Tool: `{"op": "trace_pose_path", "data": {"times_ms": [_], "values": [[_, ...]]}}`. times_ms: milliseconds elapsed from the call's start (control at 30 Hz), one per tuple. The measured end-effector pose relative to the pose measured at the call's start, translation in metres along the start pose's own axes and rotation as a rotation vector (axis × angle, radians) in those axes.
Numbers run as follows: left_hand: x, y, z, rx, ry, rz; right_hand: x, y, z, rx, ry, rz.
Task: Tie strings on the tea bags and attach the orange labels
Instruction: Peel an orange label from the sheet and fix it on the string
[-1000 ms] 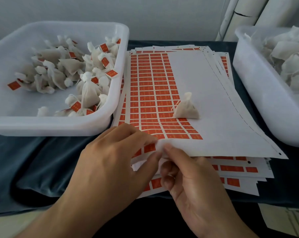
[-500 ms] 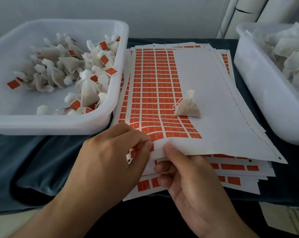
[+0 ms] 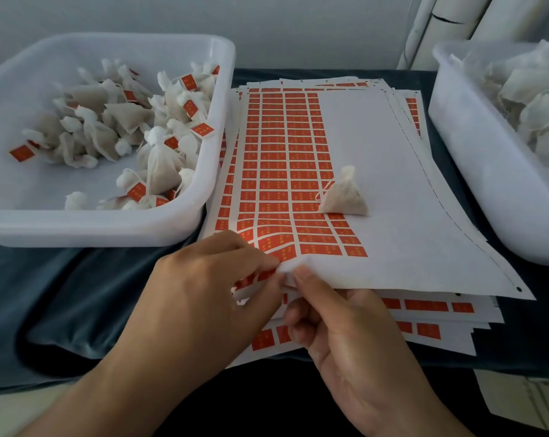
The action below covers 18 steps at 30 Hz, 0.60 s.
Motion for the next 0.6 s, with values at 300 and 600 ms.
{"op": "trace_pose_path", "data": {"times_ms": [300,600], "values": [[-0.0057,-0.0031,0.0051,0.180,-0.063,0.159,-0.0004,-0.0004,0.0025,-0.011,-0.029,-0.039],[-0.0093,0.0059,0.0005,-0.049,0.130,0.074,0.0023,-0.0054,0.0036,-0.134,-0.026,-0.141]]}}
Point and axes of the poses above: each hand's wrist, its own x-axis away from the middle knuckle, its own z-axis out of the back of the hand, y = z × x, the point moved 1 cm from there along -x, towards the middle knuckle, and after that the axes turned 1 degree about x, right-handed, at the moved point
